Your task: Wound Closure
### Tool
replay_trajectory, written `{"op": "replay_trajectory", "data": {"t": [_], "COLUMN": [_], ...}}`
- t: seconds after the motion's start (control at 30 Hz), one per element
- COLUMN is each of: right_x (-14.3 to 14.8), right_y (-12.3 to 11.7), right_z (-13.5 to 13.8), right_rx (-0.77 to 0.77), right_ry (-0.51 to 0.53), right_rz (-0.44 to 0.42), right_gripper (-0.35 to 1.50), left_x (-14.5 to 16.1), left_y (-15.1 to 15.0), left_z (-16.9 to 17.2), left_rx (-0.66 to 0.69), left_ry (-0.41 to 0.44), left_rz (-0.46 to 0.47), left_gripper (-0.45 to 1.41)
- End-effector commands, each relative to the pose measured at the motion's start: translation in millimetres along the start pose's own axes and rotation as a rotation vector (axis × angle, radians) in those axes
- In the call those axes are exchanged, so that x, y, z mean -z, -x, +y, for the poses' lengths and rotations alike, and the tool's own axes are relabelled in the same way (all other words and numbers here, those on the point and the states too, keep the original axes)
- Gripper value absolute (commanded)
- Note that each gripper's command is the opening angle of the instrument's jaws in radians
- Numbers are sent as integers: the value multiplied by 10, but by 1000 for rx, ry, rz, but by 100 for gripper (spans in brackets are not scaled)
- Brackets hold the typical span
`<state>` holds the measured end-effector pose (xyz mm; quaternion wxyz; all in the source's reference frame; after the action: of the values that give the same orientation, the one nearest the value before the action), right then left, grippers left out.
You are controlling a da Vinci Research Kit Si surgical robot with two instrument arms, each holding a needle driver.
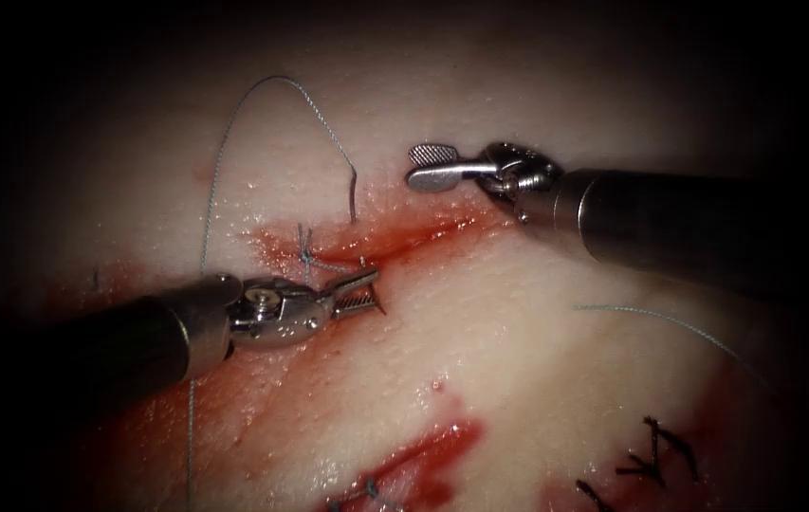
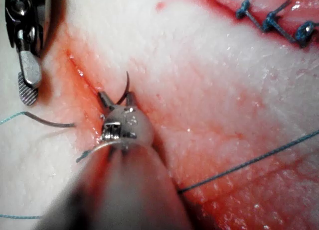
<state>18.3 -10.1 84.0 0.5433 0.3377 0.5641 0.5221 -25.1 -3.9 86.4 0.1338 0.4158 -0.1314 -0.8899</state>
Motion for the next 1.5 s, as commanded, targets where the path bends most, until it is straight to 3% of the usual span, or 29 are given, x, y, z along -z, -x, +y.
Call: {"op": "replay_trajectory", "data": {"t": [0.03, 0.1, 0.3, 0.43, 0.53, 0.57, 0.67, 0.77, 0.93, 1.03, 1.07, 1.17, 1.2, 1.27, 1.33, 1.4, 1.5], "right_x": [-11, -11, -11, -12, -12, -13, -12, -12, -12, -12, -12, -12, -12, -12, -12, -12, -12], "right_y": [-2, -1, 0, 2, 3, 3, 3, 3, 4, 3, 1, -1, -2, -4, -5, -6, -10], "right_z": [4, 4, 4, 5, 5, 5, 5, 5, 4, 3, 2, -1, -2, -3, -4, -4, -4], "right_rx": [2, 3, 5, 12, 13, 13, 13, 13, 7, 46, 57, 117, 169, 323, 378, 419, 464], "right_ry": [-3, -2, -2, -1, -1, -1, 0, 0, 0, 4, 6, 7, 12, 28, 46, 57, 45], "right_rz": [1, 2, 3, 4, 5, 5, 5, 6, 5, 4, 4, 7, 9, -23, -48, -52, -57], "right_gripper": [116, 115, 110, 110, 108, 108, 106, 105, 101, 89, 78, 11, 6, 12, 17, 36, 39], "left_x": [-10, -15, -23, -26, -25, -23, -20, -16, -9, -1, 3, 14, 18, 28, 31, 37, 47], "left_y": [2, 1, -1, -1, 0, 1, 1, -2, -16, -30, -36, -51, -56, -73, -78, -89, -103], "left_z": [-4, -2, -2, -4, -6, -5, -4, -2, -5, -12, -15, -23, -25, -30, -31, -34, -38], "left_rx": [-2, -16, -34, -40, -40, -40, -47, 37, 176, 276, 323, 437, 470, 555, 576, 632, 735], "left_ry": [-7, -10, 9, 7, -1, -2, 3, 1, -9, -11, -11, 0, 5, 29, 36, 53, 75], "left_rz": [-3, -5, -15, -20, -50, -54, -54, -52, 28, 94, 127, 221, 244, 319, 339, 382, 440], "left_gripper": [61, 76, 78, 37, -18, -45, -45, -45, -45, -45, -45, -45, -45, -45, -45, -45, -45]}}
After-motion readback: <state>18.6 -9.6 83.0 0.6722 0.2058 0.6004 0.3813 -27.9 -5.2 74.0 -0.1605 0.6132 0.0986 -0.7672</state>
